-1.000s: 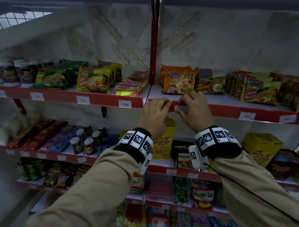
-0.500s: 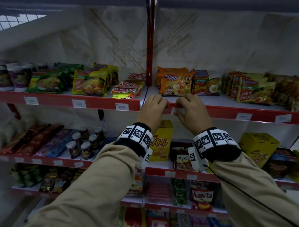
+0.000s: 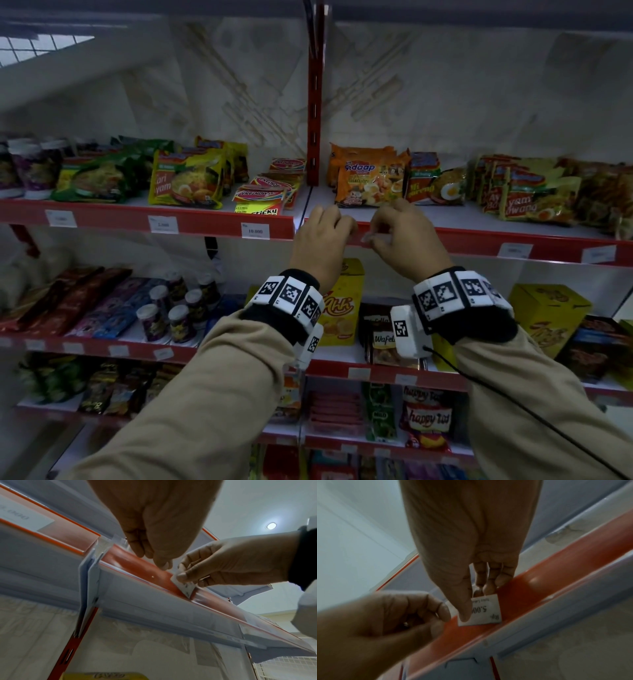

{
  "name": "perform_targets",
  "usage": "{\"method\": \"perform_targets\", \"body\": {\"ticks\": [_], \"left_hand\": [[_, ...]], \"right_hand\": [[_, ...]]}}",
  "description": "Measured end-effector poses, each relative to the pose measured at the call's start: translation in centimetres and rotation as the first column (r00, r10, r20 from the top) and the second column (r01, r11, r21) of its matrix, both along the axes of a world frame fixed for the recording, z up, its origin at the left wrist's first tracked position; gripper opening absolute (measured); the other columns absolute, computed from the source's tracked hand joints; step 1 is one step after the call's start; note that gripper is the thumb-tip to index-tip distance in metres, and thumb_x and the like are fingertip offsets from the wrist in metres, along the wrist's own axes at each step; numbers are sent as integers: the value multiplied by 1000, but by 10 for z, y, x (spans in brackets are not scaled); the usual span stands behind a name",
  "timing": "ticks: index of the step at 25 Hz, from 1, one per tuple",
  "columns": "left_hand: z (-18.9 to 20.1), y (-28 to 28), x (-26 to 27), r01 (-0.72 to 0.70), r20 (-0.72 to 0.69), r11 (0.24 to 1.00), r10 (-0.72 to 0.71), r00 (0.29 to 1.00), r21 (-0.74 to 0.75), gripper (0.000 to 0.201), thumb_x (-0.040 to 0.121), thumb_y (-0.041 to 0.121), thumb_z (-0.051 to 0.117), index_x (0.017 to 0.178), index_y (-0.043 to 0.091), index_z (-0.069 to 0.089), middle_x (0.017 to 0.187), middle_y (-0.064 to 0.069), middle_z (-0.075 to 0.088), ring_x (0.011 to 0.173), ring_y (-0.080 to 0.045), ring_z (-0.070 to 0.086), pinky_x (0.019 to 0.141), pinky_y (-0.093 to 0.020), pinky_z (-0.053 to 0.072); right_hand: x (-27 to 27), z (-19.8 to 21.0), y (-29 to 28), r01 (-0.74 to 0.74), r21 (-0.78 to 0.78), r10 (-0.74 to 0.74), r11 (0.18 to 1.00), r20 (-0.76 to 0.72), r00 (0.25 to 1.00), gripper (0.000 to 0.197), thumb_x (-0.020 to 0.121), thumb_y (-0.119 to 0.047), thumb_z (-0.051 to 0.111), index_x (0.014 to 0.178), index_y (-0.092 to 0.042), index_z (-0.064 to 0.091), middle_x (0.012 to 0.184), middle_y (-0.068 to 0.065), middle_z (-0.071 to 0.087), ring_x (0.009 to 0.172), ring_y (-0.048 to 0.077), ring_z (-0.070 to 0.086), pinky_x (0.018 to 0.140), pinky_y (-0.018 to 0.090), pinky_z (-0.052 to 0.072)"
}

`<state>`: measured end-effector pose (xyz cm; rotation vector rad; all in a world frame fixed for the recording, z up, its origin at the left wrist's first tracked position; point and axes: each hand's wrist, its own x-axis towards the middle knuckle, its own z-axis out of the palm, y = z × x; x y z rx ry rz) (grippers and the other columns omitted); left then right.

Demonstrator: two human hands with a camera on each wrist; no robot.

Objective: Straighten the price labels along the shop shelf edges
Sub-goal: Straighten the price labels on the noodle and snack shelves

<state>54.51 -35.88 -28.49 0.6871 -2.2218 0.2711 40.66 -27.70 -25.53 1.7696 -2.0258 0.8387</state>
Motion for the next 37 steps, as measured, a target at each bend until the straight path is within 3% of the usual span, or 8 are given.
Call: {"method": "perform_targets", "body": {"ticks": [3,9,13,16,20,24,30,37], "left_hand": [[-2,-3,1,68,-85,997,-65,994,36,10,90,19,59,96,10,61,92,-7,54,89,-24,46,66,-29,35],[2,-3,-4,135,-207,978,-101,973,161,36,97,40,44,114,12,59,99,-5,59,94,-23,47,75,-27,32],[5,-8,-4,140,-193,977,-108,975,162,23,97,30,49,99,10,61,97,-7,57,93,-27,46,77,-35,39],[-1,-6,-4,140,-211,980,-108,971,140,20,95,29,52,97,12,62,95,-5,57,92,-24,45,76,-29,36],[-2,-4,-3,128,-196,980,-98,976,150,14,90,24,60,100,16,62,97,-3,56,95,-23,45,76,-30,39],[1,-2,-4,99,-158,982,-74,985,160,21,87,24,64,107,19,61,99,-2,54,97,-22,44,75,-25,32],[5,-1,-3,83,-53,988,-76,996,129,18,89,20,59,105,16,65,92,-9,50,90,-28,43,66,-36,37],[8,-4,-4,76,19,985,-80,997,157,26,97,31,50,106,12,67,96,-9,52,94,-28,44,74,-40,41]], "right_hand": [[-8,4,3,-75,-126,110,989,300,948,16,80,-11,68,79,-23,58,72,-11,59,66,4,55,62,24,44],[-2,-1,2,-120,-376,336,919,583,740,23,80,-6,73,97,-13,60,95,-7,64,82,-3,60,70,16,51],[3,-8,1,-99,-315,248,944,478,842,11,84,-10,67,88,-20,64,85,-9,65,75,2,62,67,21,51],[-2,-8,5,-37,-300,151,953,366,918,10,85,-14,62,87,-22,68,77,-10,65,71,5,62,66,26,52],[-13,-2,8,-14,-335,129,942,325,937,13,86,-14,60,85,-25,66,81,-13,64,79,2,59,71,26,50],[-14,-2,7,-37,-231,85,972,203,975,12,85,-14,61,88,-24,67,85,-10,63,89,16,57,78,35,49],[-11,-4,6,-86,-152,109,985,154,982,14,83,-10,60,91,-17,69,86,-1,66,86,23,57,76,40,50],[-20,-4,12,-13,-3,13,1000,8,1000,12,85,-15,61,96,-16,66,97,5,60,100,25,47,82,33,38]]}}
